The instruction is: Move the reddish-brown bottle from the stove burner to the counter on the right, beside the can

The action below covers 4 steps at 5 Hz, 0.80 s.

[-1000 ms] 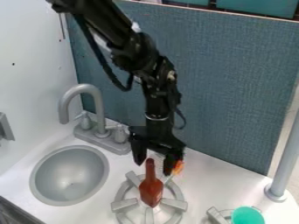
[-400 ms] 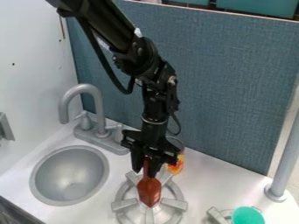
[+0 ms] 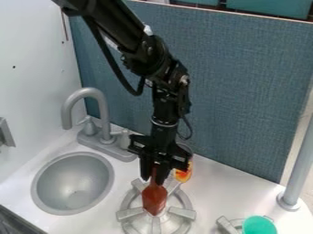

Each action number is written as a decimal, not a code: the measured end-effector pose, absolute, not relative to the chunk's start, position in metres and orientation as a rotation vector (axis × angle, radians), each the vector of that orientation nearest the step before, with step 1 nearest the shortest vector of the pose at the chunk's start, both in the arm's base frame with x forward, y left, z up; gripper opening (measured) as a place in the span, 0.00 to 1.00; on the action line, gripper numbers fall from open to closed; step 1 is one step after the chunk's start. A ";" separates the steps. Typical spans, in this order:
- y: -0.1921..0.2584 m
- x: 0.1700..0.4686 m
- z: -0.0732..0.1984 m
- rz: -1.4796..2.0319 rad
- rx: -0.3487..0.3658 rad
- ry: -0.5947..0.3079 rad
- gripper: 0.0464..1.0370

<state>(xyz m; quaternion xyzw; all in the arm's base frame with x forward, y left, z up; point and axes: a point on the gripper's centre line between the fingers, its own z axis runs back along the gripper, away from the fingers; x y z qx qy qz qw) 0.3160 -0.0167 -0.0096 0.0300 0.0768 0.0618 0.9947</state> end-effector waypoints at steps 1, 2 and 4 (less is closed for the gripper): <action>-0.030 0.322 0.010 0.127 0.037 0.112 0.29; -0.045 0.326 0.015 0.111 0.038 0.092 0.29; -0.077 0.345 0.004 0.046 -0.011 0.023 0.29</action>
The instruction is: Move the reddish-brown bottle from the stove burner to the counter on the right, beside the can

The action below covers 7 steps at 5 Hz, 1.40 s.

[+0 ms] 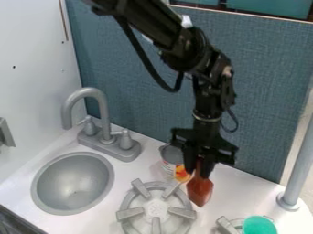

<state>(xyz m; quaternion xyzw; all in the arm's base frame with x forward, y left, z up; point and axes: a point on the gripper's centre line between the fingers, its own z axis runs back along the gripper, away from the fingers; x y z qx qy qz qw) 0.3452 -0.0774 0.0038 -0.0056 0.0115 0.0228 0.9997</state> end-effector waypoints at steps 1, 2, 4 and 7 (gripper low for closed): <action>-0.090 0.357 -0.006 0.042 -0.093 -0.044 0.29; -0.092 0.356 -0.024 0.062 -0.098 -0.022 0.29; -0.095 0.368 -0.030 0.127 -0.038 -0.016 0.34; -0.101 0.370 -0.025 0.260 -0.036 0.059 0.97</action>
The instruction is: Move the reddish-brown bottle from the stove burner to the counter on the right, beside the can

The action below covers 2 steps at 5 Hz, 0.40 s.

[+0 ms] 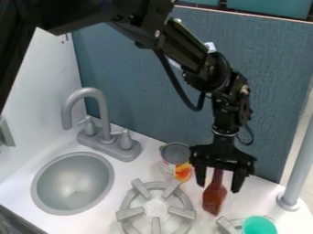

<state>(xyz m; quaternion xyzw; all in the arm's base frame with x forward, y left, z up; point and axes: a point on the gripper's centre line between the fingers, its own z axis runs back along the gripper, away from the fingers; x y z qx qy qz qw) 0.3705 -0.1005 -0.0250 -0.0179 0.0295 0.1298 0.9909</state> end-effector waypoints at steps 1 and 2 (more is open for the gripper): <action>-0.097 0.371 -0.003 0.263 -0.030 0.015 0.96; -0.089 0.353 0.011 0.248 -0.005 0.005 0.96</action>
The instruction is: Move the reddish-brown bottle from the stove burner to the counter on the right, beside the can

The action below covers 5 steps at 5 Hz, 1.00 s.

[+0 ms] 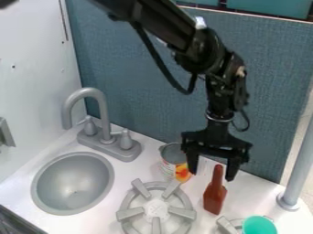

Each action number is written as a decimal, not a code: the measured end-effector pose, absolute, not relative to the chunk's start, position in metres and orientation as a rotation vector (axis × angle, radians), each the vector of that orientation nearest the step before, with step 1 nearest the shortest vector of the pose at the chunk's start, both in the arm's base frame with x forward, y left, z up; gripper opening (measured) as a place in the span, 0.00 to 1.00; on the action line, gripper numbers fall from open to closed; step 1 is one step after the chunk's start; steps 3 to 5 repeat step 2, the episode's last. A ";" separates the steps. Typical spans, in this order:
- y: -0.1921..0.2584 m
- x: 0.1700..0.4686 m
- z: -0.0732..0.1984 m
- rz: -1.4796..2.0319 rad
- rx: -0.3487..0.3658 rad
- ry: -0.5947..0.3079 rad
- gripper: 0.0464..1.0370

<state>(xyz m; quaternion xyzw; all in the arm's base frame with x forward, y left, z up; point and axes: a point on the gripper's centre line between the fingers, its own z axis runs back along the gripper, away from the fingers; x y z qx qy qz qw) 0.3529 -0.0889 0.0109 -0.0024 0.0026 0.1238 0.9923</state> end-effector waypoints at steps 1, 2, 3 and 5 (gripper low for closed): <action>-0.088 0.316 0.033 0.200 0.019 -0.035 0.96; -0.079 0.276 0.040 0.159 0.012 -0.038 0.96; -0.079 0.276 0.040 0.159 0.012 -0.038 0.96; -0.079 0.276 0.040 0.159 0.012 -0.038 0.96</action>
